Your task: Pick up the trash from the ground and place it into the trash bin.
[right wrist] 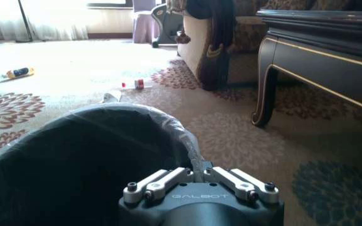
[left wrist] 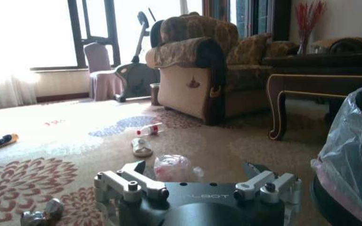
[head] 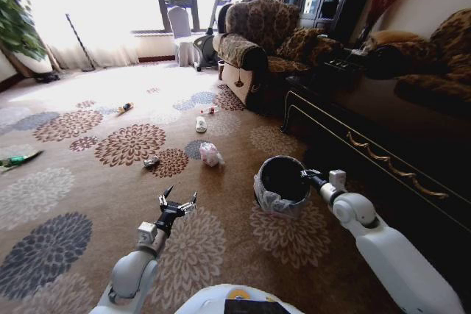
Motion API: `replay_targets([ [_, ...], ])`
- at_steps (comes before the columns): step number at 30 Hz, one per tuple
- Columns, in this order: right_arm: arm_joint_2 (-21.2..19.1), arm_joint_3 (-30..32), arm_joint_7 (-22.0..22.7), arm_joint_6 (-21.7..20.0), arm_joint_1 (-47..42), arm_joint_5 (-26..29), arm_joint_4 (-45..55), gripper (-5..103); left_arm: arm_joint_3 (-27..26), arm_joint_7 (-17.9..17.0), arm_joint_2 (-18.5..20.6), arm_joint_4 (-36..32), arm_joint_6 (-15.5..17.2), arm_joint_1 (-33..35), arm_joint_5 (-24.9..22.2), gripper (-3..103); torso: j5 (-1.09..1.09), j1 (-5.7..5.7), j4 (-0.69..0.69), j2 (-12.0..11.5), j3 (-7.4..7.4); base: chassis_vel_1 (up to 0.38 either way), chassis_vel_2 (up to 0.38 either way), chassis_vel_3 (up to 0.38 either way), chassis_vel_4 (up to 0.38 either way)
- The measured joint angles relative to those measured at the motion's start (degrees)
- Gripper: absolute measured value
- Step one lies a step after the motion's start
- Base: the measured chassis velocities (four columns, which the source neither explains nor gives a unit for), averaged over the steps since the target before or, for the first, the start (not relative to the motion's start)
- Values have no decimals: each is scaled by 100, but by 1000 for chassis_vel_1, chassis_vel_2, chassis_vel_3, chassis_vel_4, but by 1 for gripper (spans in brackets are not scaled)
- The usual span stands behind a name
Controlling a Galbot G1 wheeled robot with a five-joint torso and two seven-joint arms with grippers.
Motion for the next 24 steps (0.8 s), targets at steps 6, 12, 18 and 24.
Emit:
replay_targets([
  [6, 48, 137, -39, 53, -153, -28, 1, 2, 15, 4, 16, -60, -5, 26, 1, 100, 1, 0, -3, 0, 1, -33, 23, 31, -27],
  [12, 145, 164, -55, 70, -284, -73, 64, 2, 13, 8, 12, -122, -5, 112, 7, 100, 1, 0, -2, 0, 2, -100, 111, 106, -103],
  [18, 232, 141, -56, 77, -294, -97, 68, 2, -17, 9, 20, -187, -5, 162, 5, 100, 1, 0, 0, 0, 2, -134, 155, 157, -144],
  [24, 290, 163, -50, 77, -429, -167, 116, 2, -27, -36, 11, -219, 19, 209, -3, 100, 2, 0, -2, -2, 3, -161, 172, 155, -178],
])
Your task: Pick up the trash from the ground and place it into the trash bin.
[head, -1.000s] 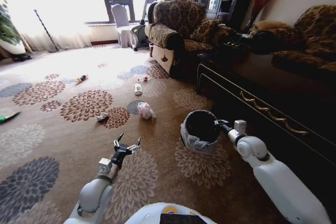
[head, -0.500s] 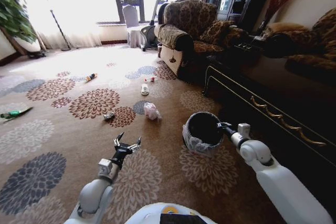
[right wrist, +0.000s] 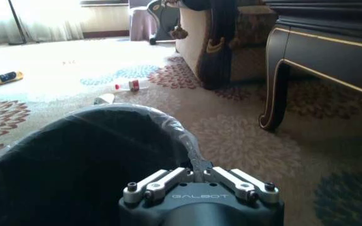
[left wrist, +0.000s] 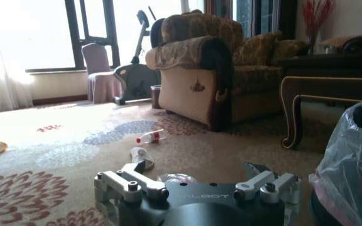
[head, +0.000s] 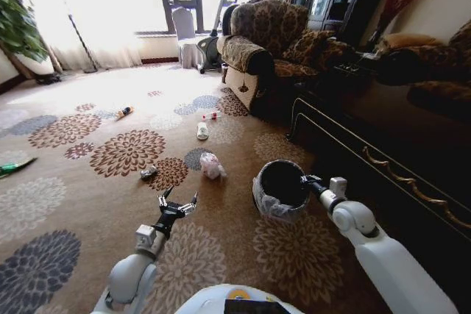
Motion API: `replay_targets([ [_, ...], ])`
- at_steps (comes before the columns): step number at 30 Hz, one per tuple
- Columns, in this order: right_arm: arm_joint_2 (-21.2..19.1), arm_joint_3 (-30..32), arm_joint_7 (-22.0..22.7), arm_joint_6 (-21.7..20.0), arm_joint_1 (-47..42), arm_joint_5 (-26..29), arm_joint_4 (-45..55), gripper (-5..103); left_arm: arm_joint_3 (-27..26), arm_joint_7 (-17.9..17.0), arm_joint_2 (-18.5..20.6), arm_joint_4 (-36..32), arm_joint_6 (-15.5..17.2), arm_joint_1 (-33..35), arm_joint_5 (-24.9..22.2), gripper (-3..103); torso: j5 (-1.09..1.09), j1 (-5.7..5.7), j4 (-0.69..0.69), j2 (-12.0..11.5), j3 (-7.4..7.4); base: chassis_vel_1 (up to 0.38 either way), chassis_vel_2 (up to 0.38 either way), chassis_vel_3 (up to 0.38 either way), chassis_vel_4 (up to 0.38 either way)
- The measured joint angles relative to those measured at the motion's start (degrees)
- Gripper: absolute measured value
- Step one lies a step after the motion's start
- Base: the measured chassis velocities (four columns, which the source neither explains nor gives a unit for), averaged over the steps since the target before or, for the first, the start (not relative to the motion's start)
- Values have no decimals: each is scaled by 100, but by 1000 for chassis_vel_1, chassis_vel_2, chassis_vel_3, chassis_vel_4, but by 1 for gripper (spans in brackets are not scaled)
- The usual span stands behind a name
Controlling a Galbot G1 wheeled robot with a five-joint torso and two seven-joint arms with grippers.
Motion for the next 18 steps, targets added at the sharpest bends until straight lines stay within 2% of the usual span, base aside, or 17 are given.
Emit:
replay_targets([
  [18, -6, 151, -34, 4, -196, 4, 119, 2, 28, -156, -41, -33, 155, 44, -12, 100, 0, 0, 0, -1, 0, -177, 174, 175, -171],
])
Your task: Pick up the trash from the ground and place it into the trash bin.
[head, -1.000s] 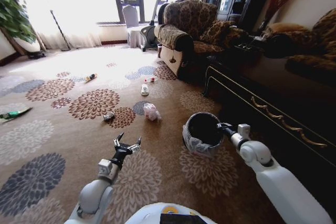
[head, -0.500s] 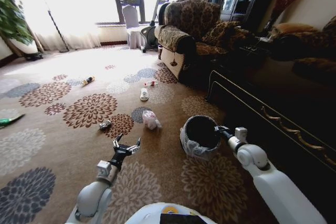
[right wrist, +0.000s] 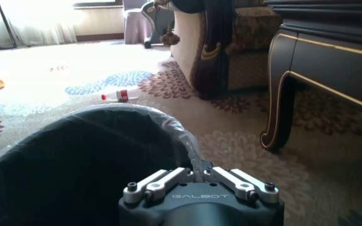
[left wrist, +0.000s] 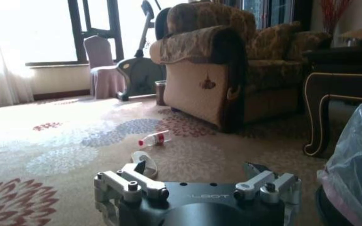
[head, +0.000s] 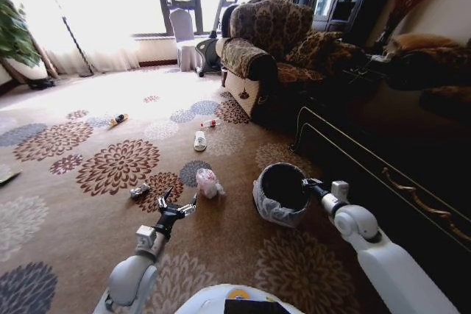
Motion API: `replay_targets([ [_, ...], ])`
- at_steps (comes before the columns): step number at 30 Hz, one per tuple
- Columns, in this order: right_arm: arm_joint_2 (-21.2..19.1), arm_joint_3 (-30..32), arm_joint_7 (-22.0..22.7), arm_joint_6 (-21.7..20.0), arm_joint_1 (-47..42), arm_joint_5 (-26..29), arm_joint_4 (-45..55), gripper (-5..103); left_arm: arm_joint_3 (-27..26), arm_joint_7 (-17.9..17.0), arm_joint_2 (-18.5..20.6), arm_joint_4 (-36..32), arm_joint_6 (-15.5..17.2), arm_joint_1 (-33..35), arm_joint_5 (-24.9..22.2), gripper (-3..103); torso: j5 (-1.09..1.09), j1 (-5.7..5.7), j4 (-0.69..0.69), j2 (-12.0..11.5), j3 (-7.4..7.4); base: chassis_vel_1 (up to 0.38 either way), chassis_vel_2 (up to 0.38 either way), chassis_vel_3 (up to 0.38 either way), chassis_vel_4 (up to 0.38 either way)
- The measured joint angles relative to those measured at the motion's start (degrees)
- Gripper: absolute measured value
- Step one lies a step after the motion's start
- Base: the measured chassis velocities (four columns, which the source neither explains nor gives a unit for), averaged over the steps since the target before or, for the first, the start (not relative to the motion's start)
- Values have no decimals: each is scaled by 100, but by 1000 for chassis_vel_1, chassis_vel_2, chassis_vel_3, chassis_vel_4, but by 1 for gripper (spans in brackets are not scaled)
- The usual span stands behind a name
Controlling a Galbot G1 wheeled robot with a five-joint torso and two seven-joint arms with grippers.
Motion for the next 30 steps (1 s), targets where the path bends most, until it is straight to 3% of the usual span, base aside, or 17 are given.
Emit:
replay_targets([
  [3, -16, 0, -6, 0, 2, 6, 16, 2, 2, -80, -14, 29, 46, 0, -5, 100, -2, 0, 0, 0, 0, -168, 169, 176, -191],
  [8, -36, -25, -12, -2, -5, 31, 92, 2, 75, -530, -59, 95, 470, -32, -286, 100, 0, 0, 2, -1, 0, -162, 181, 175, -155],
  [17, -121, 153, -87, -6, -331, 47, 255, 2, 186, -588, -37, 298, 636, -114, -449, 100, 1, 1, 1, -2, 2, -93, 95, 84, -91],
  [20, -198, 287, -110, -5, -450, 67, 320, 2, 516, -863, 133, 635, 1013, -434, -1005, 100, -2, 0, 1, -1, -1, 11, -8, -13, 18],
  [22, -213, 312, -110, -5, -474, 83, 339, 2, 589, -966, 170, 686, 1096, -516, -1141, 100, -1, 0, 1, -1, -1, 31, -23, -39, 55],
  [24, -271, 396, -88, -4, -590, 156, 450, 2, 920, -1371, 323, 973, 1332, -955, -1489, 100, -2, 0, 0, -1, 0, 0, 0, 0, 0],
  [30, -385, 578, -33, -4, -958, 187, 663, 2, 1468, -1585, 561, 1883, 1339, -1905, -1566, 100, 0, 0, 0, -2, 0, 0, 0, 0, 0],
])
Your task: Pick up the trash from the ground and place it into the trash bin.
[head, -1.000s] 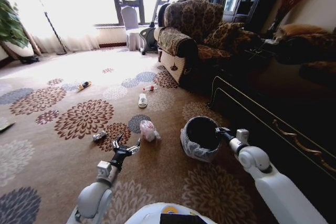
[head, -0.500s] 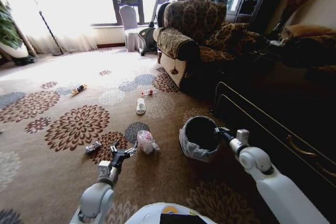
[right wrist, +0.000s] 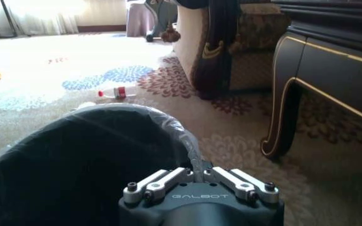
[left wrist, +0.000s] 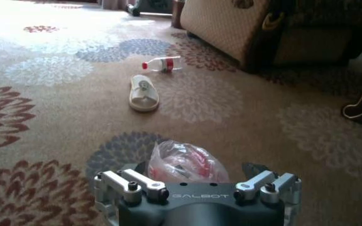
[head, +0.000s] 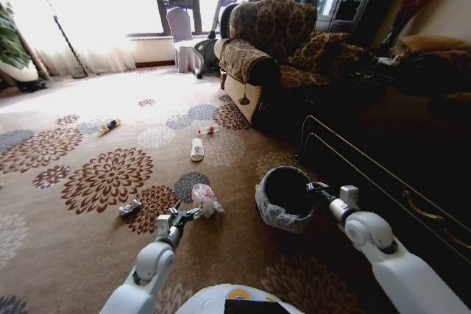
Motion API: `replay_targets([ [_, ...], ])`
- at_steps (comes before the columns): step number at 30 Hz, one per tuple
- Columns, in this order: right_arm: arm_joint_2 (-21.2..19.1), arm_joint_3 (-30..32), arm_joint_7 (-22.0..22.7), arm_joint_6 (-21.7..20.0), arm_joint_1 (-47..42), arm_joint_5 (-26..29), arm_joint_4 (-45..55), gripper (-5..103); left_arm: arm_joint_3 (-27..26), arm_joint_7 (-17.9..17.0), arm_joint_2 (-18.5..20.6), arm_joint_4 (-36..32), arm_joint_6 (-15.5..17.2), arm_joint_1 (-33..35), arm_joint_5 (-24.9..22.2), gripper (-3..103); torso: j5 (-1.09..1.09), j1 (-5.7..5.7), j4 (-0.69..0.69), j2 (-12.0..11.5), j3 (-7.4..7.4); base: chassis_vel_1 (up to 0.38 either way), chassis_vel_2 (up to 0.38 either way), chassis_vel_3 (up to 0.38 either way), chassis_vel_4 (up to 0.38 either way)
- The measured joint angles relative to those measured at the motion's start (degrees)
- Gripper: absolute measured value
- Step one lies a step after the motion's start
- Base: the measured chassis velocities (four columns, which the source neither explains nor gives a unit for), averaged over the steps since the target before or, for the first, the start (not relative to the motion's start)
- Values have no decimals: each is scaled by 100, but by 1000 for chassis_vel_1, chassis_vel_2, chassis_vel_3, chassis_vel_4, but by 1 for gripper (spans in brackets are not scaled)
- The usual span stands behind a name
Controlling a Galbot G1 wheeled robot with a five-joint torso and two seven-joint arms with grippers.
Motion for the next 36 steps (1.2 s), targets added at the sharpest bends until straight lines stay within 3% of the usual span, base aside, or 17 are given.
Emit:
replay_targets([
  [7, -26, 155, 93, 28, -275, -18, 71, 2, 833, -539, -12, 1141, 242, -1173, -258, 100, 1, 0, 2, 0, 0, 0, 0, 0, 0],
  [13, 4, 223, 246, 65, -436, -31, 153, 2, 1573, -829, -474, 2455, 318, -2209, -243, 100, 0, 0, -2, 0, 1, 0, 0, 0, 0],
  [18, -7, 232, 331, 70, -457, -23, 204, 2, 1620, -1054, -644, 2826, 512, -2368, -178, 100, 0, 0, 3, 0, 1, 0, 0, 0, 0],
  [26, 31, 232, 375, 109, -449, -28, 169, 2, 1567, -1062, -688, 3311, 537, -2512, -130, 99, 0, 0, 2, 0, 0, 0, 0, 0, 0],
  [27, 52, 219, 375, 126, -447, -43, 136, 2, 1542, -1053, -692, 3405, 514, -2533, -124, 91, 0, 0, 1, 0, 0, 0, 0, 0, 0],
  [29, 59, 213, 376, 127, -444, -48, 129, 2, 1534, -1048, -692, 3446, 495, -2540, -123, 91, 0, 0, 1, 0, 0, 0, 0, 0, 0],
  [30, 79, 198, 377, 128, -431, -52, 122, 2, 1528, -1032, -693, 3523, 449, -2547, -122, 84, 0, 0, 0, 0, 0, 0, 0, 0, 0],
  [36, 90, 178, 402, 133, -403, -52, 121, 2, 1511, -1003, -692, 3568, 388, -2527, -129, 73, -1, 0, 0, 1, 0, 0, 0, 0, 0],
])
